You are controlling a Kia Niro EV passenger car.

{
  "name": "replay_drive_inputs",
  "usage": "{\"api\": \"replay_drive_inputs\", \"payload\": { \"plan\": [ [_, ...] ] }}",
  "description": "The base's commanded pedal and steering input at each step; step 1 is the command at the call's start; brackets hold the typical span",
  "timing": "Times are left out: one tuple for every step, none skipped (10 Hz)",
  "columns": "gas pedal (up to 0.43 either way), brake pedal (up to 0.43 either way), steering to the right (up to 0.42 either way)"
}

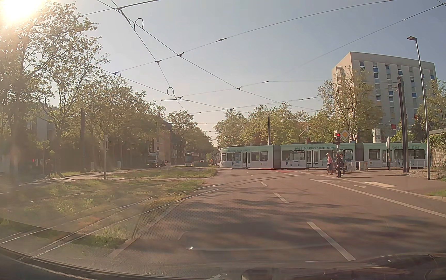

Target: Follow the waypoints while adhering to traffic rules and regulations

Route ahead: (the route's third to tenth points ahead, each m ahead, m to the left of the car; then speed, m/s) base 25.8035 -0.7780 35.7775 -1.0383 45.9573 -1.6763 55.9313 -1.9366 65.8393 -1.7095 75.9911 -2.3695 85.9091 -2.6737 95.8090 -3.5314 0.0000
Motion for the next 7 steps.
{"api": "replay_drive_inputs", "payload": {
  "plan": [
    [0.000,0.262,-0.013],
    [0.000,0.262,-0.012],
    [0.000,0.262,-0.012],
    [0.000,0.262,-0.013],
    [0.000,0.262,-0.012],
    [0.000,0.262,-0.012],
    [0.000,0.262,-0.012]
  ]
}}
